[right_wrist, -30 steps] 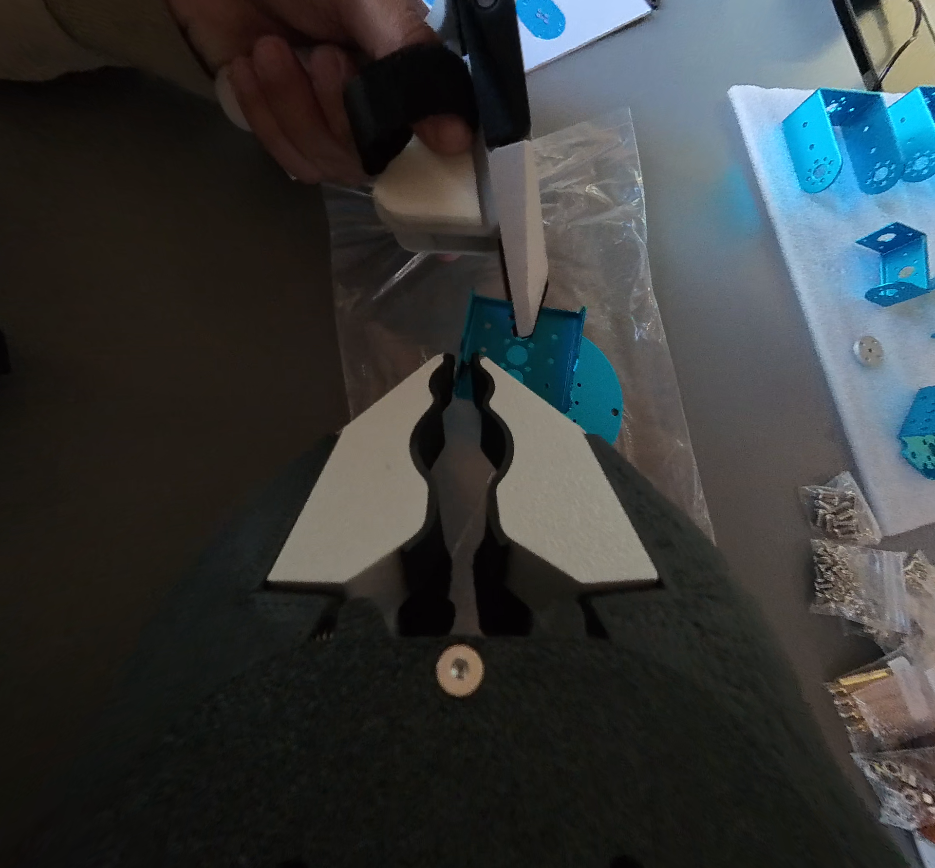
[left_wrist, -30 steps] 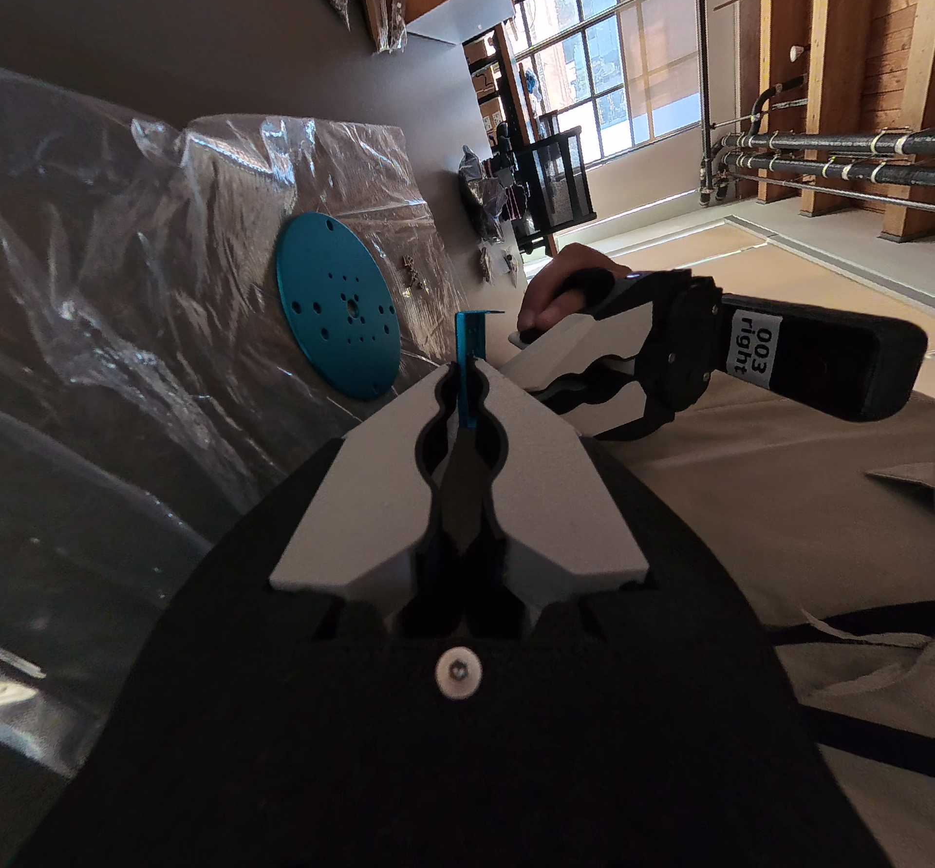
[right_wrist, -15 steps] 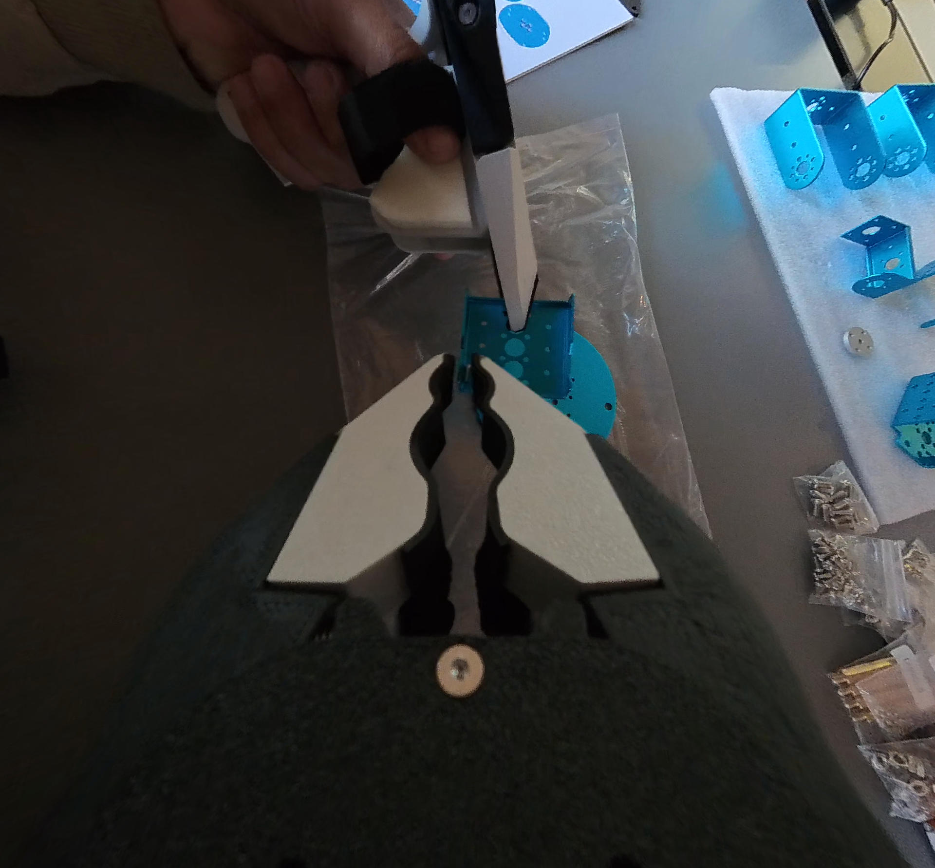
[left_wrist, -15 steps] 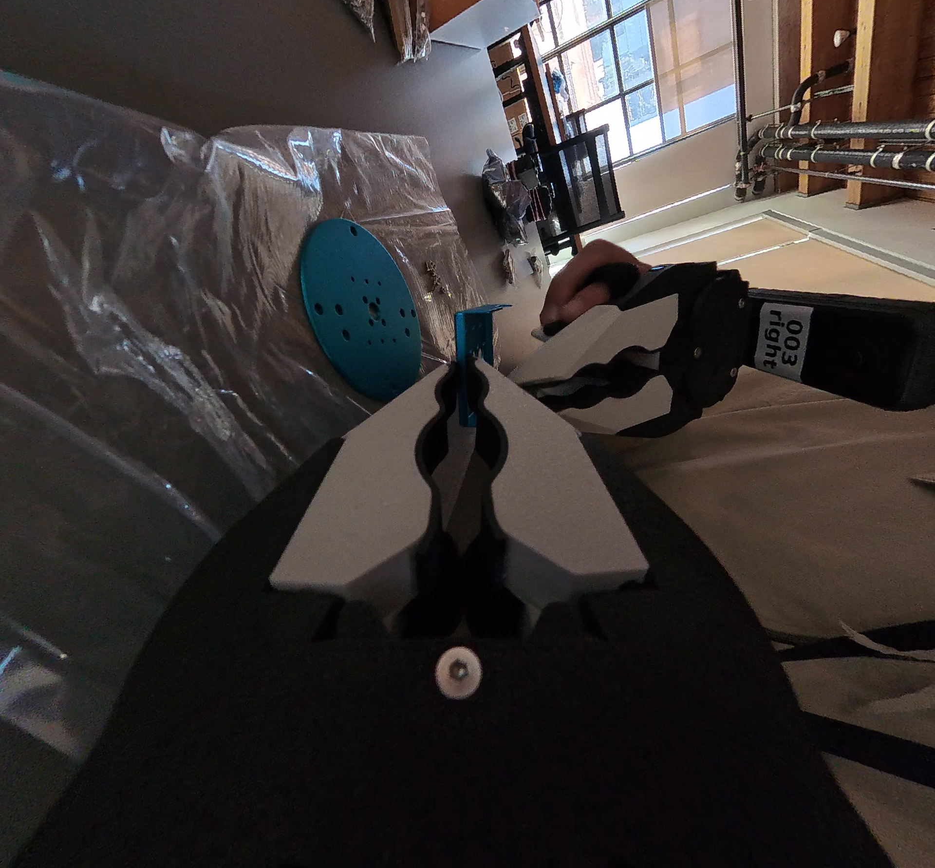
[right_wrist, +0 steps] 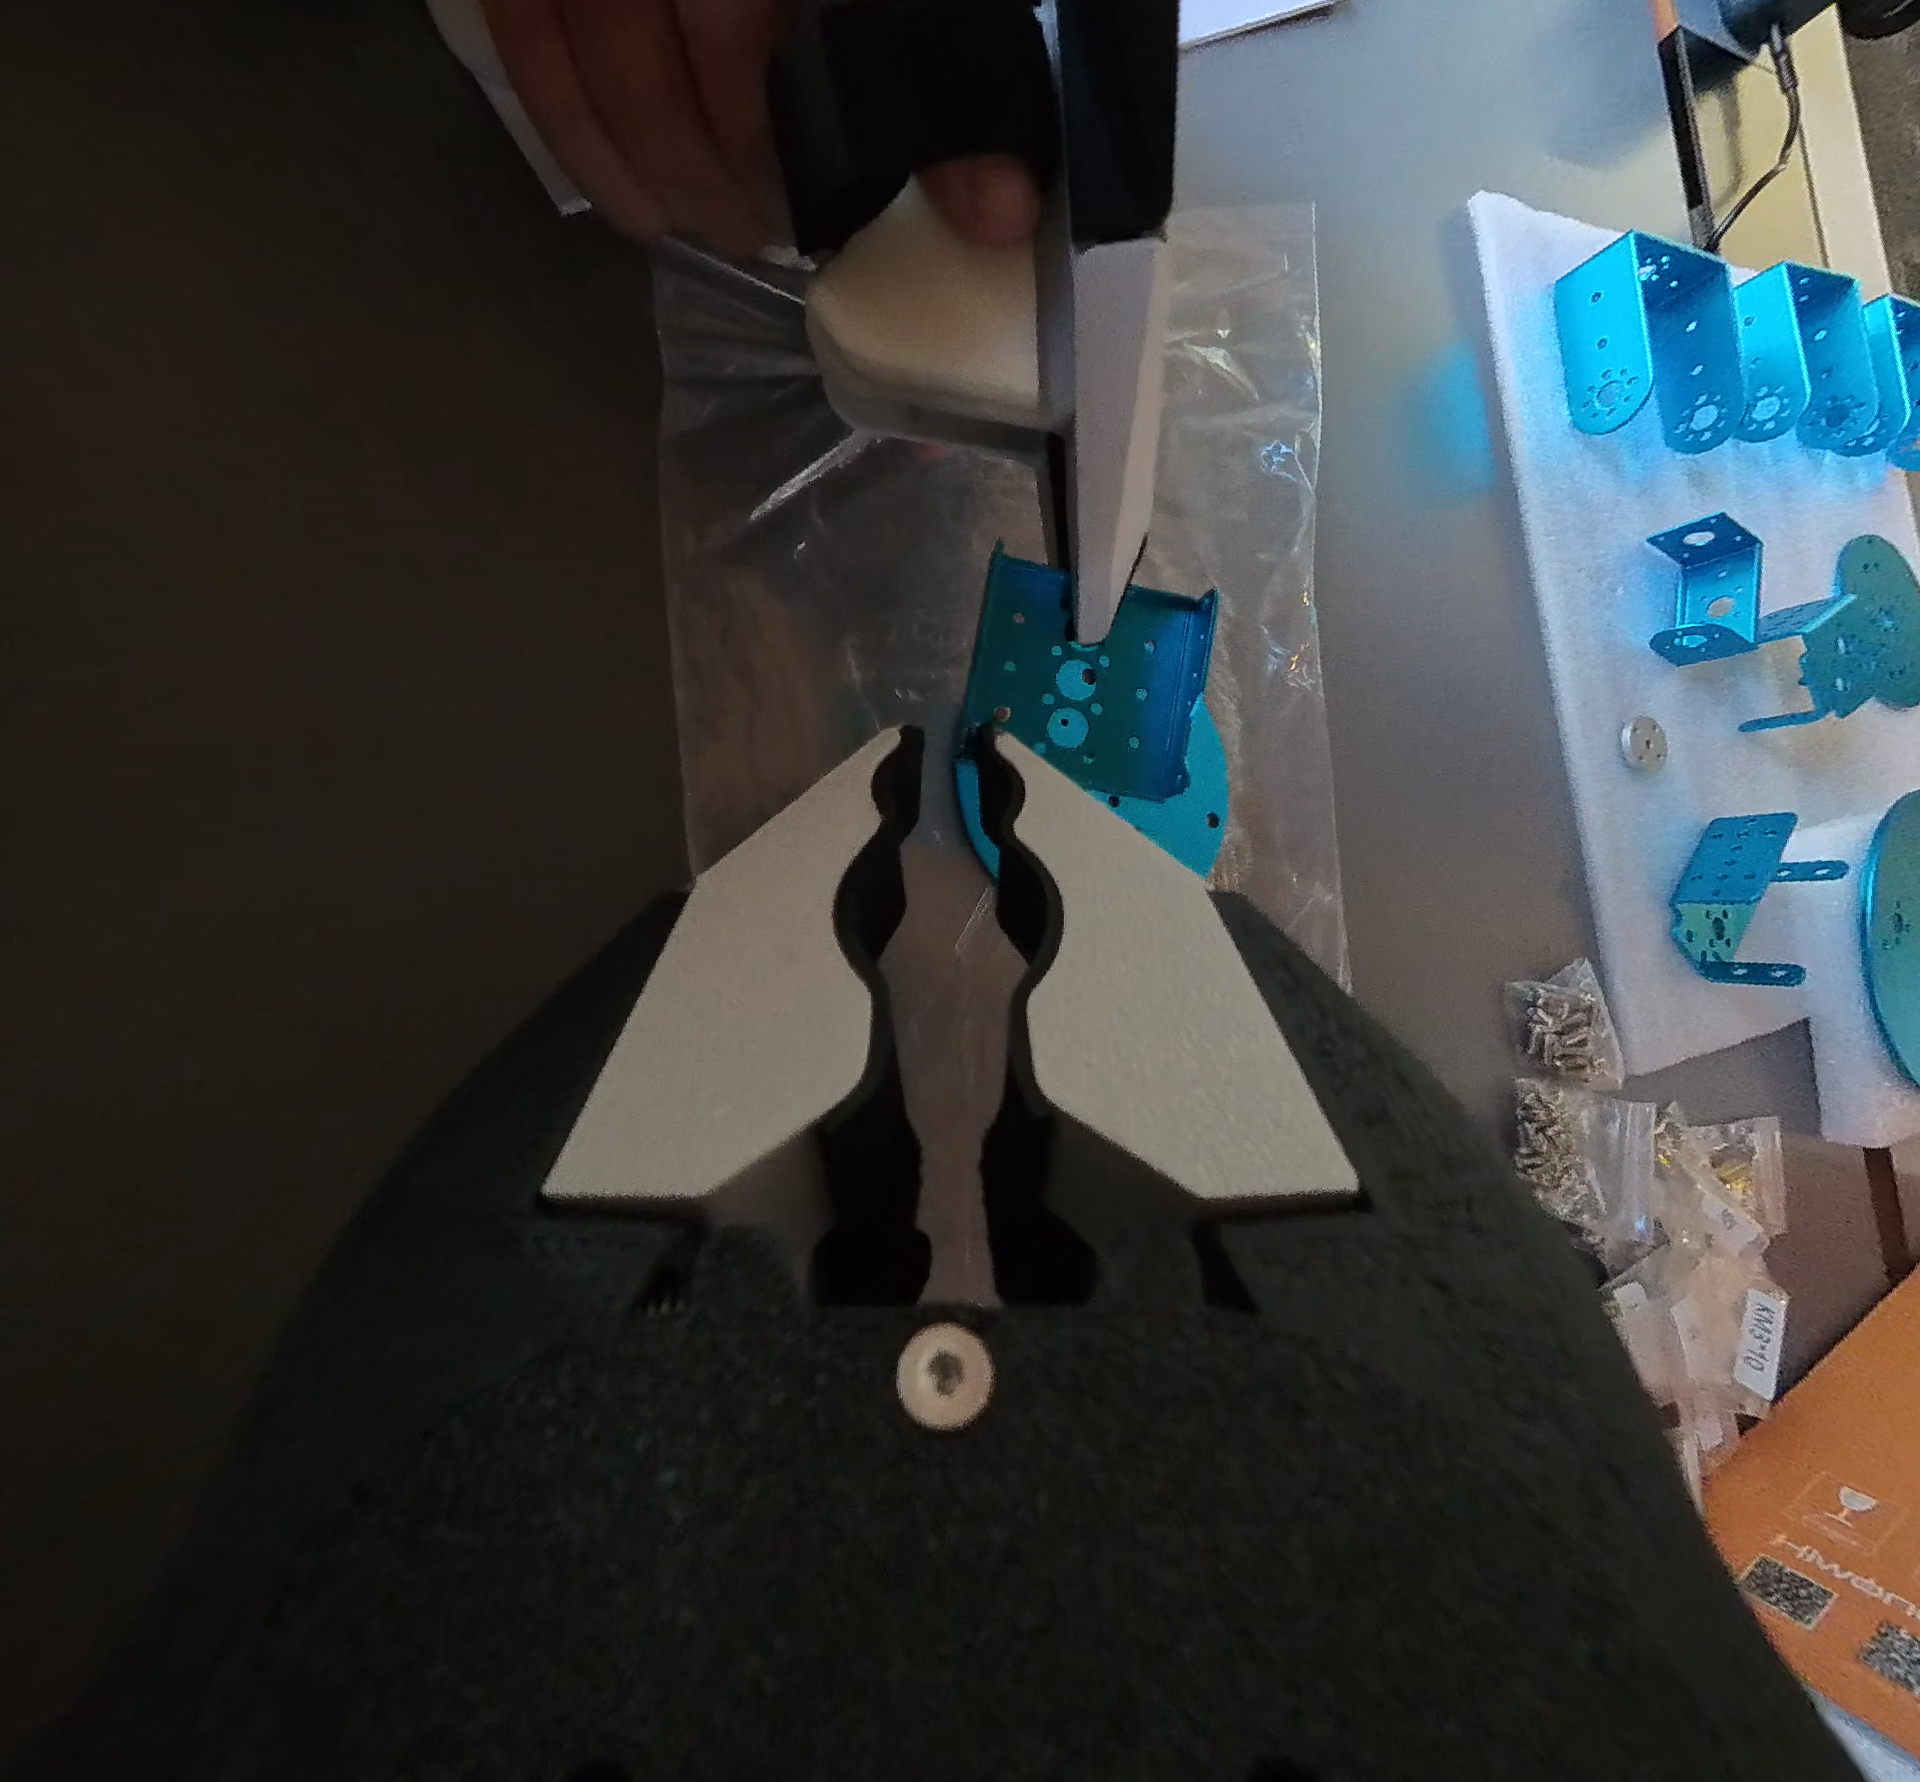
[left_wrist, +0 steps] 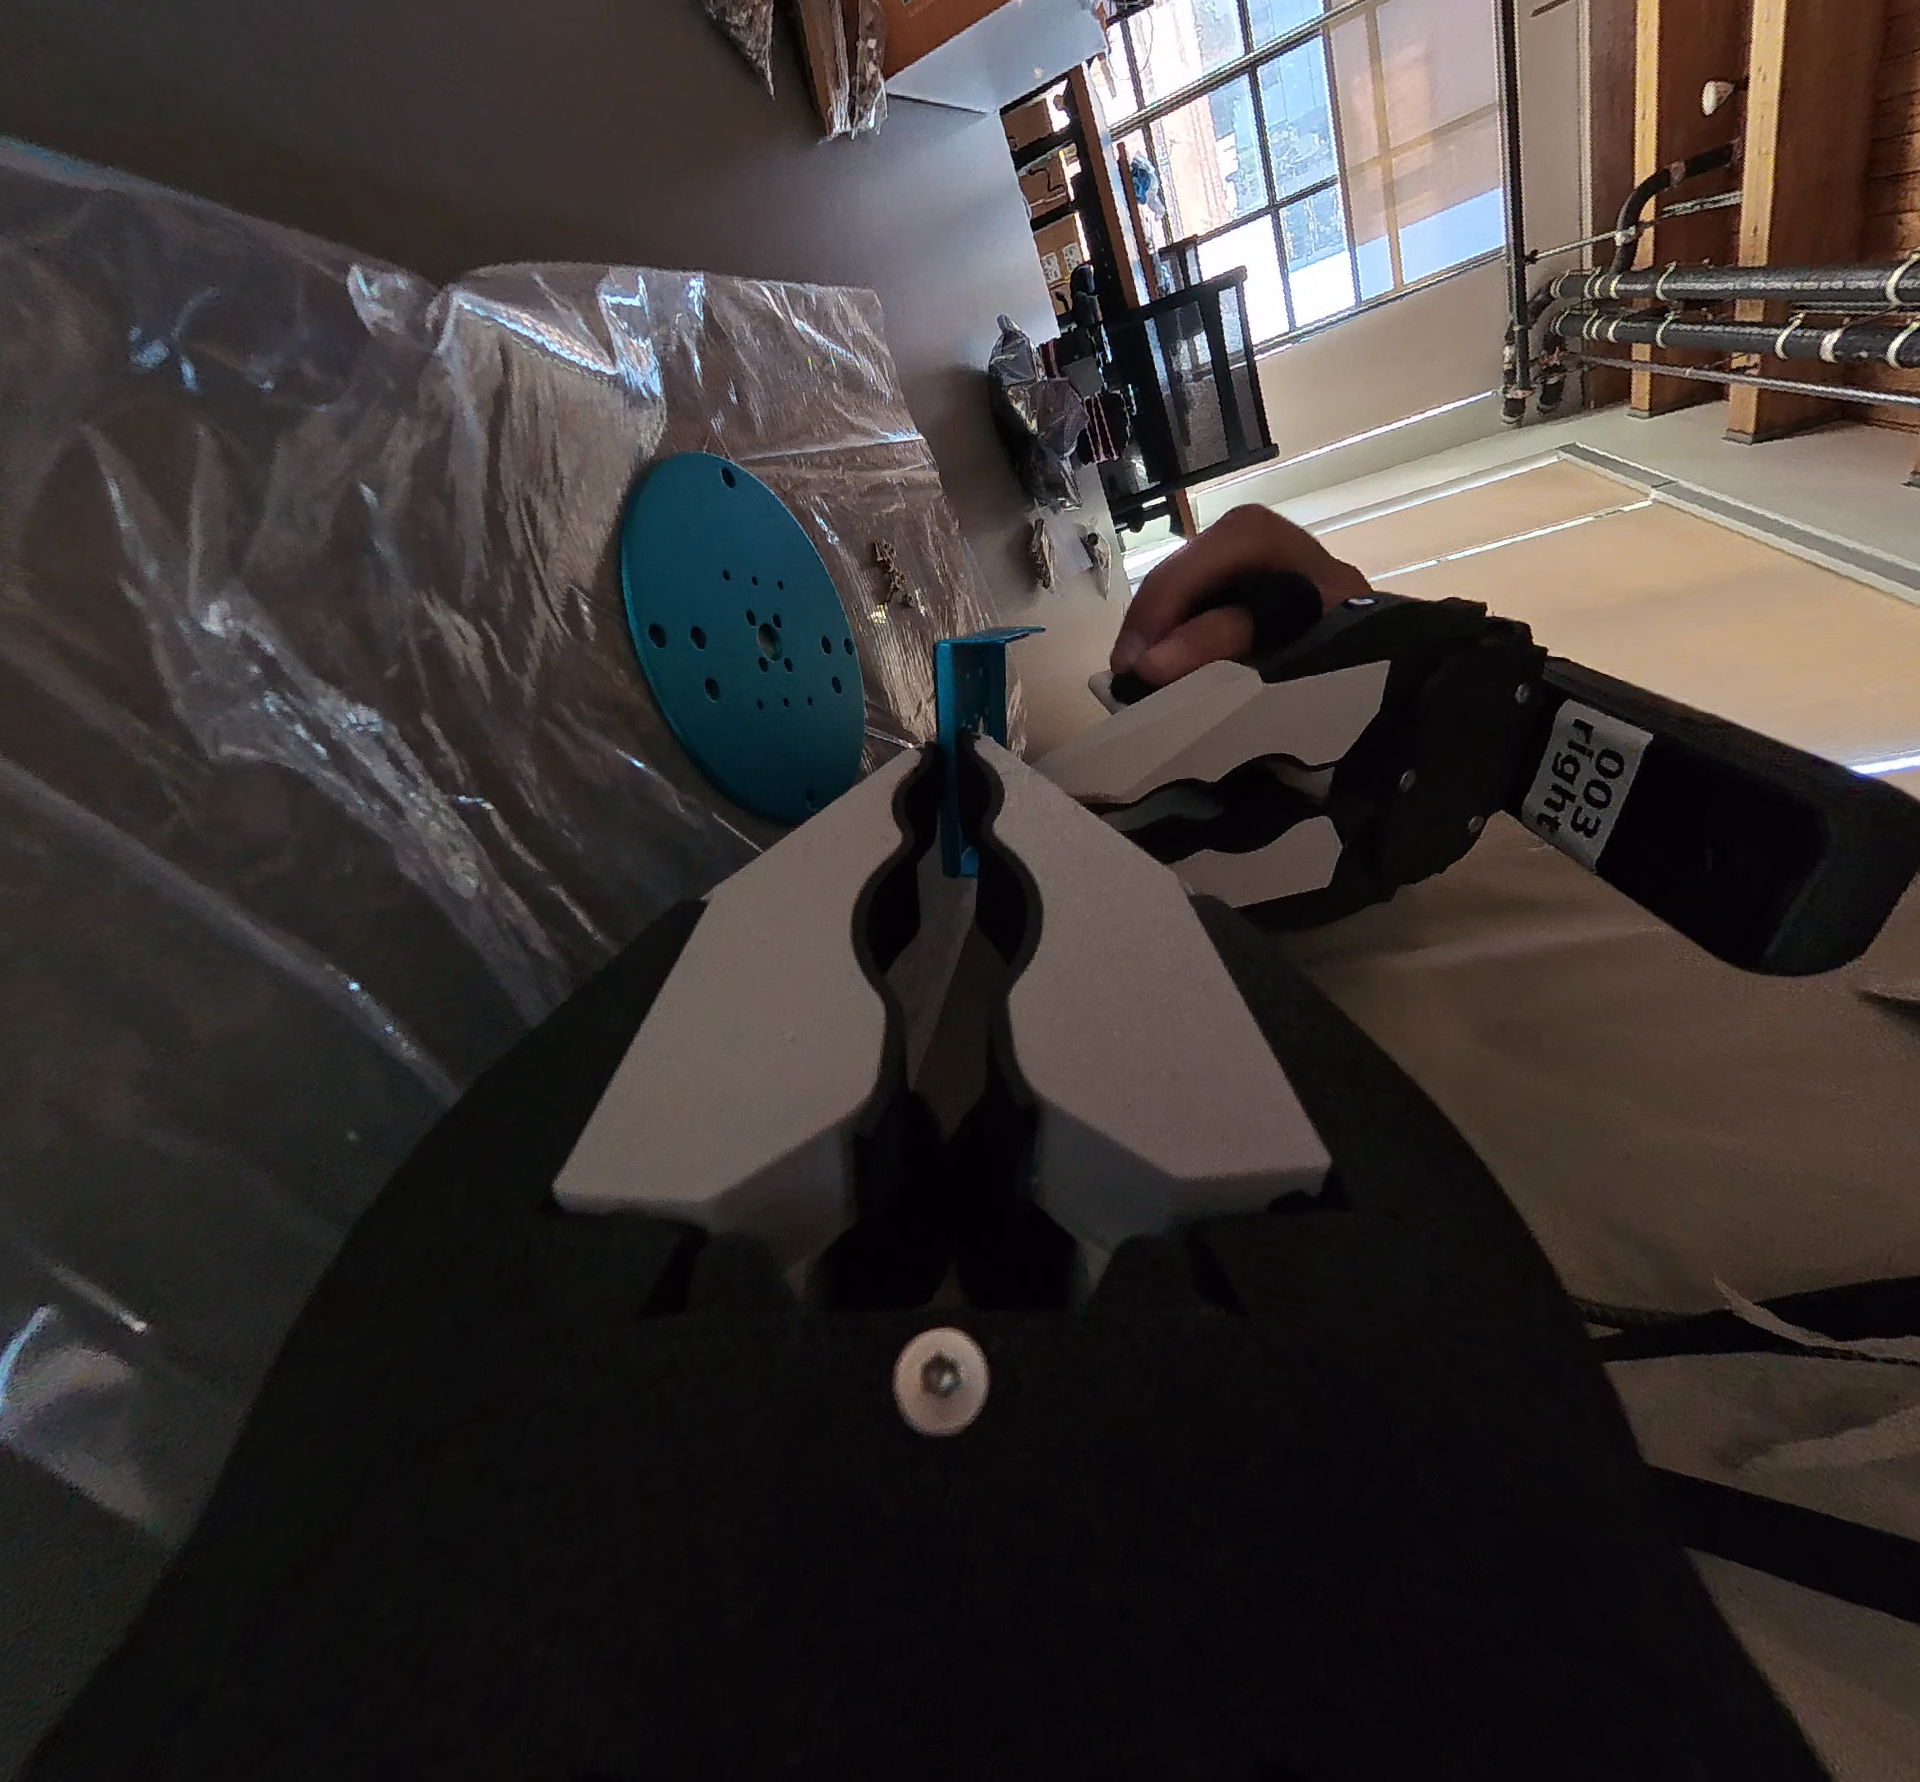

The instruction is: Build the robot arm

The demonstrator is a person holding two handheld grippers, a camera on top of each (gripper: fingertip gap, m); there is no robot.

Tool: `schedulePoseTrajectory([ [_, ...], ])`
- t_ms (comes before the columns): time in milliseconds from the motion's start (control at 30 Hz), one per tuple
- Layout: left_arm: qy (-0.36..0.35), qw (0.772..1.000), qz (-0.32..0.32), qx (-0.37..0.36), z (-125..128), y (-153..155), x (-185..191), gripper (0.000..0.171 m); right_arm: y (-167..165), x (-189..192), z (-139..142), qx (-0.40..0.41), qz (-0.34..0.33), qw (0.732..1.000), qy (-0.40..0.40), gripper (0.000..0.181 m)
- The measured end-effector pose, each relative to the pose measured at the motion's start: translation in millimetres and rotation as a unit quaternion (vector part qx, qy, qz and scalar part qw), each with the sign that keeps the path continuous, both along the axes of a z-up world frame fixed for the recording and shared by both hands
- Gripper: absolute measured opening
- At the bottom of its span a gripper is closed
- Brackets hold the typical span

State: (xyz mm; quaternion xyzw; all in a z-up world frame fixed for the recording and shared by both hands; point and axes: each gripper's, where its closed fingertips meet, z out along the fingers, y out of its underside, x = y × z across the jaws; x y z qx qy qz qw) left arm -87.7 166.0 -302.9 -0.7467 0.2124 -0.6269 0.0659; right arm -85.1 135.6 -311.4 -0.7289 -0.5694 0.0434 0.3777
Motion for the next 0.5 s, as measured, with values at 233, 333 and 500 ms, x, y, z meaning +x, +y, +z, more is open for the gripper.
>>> schedulePoseTrajectory([
  [233,0.002,1.000,0.008,0.006,0.2,3.1,-1.1,0.001,2.5,6.2,11.9,-0.001,-0.014,0.999,0.049,0.012],
  [333,-0.007,1.000,0.014,0.020,5.4,5.7,-2.3,0.001,7.7,18.0,14.5,-0.092,-0.073,0.978,0.171,0.019],
  [500,-0.028,1.000,0.002,0.015,12.1,0.0,1.0,0.001,0.5,8.4,22.4,-0.364,-0.124,0.821,0.423,0.032],
])
